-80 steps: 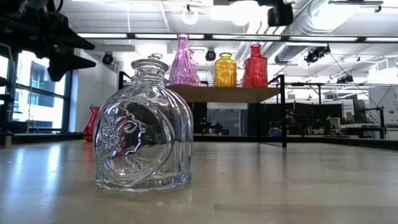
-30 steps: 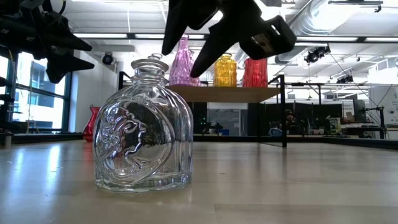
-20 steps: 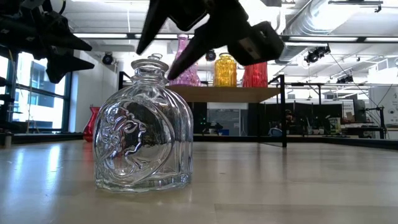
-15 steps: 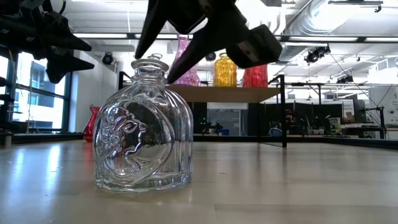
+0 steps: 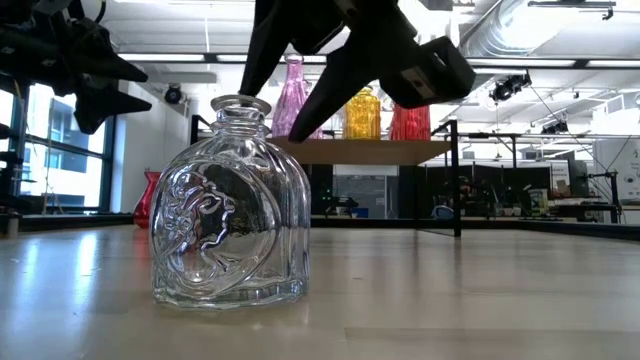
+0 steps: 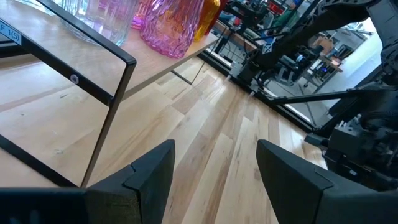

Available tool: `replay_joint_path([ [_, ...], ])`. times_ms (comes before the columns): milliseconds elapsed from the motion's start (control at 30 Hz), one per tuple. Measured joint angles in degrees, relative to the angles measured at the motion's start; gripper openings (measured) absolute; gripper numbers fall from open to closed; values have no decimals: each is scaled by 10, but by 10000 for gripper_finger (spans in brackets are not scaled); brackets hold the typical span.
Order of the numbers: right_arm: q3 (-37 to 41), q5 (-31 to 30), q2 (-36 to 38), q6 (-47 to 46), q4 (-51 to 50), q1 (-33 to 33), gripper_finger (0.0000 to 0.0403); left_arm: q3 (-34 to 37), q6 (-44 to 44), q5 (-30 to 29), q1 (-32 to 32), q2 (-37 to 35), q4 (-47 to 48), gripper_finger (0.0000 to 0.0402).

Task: Sort vases onto shelf
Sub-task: Put the transparent vase on the shelf aligned with the other transparent vase

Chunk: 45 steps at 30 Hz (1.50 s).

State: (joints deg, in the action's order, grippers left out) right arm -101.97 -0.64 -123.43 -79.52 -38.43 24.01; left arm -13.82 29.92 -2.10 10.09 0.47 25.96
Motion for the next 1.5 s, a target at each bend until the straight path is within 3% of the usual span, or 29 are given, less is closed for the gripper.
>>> replay_joint_path([
  [333, 0, 1, -11, -13, 9, 0, 107, 0, 1, 0, 0, 0, 0, 218],
  [667, 0, 4, -10, -17, 11, 0, 9, 0, 5, 0, 0, 0, 0, 218],
  [1500, 1, 45, 22, 19, 29, -54, 1, 0, -1, 21, 0, 0, 0, 218],
])
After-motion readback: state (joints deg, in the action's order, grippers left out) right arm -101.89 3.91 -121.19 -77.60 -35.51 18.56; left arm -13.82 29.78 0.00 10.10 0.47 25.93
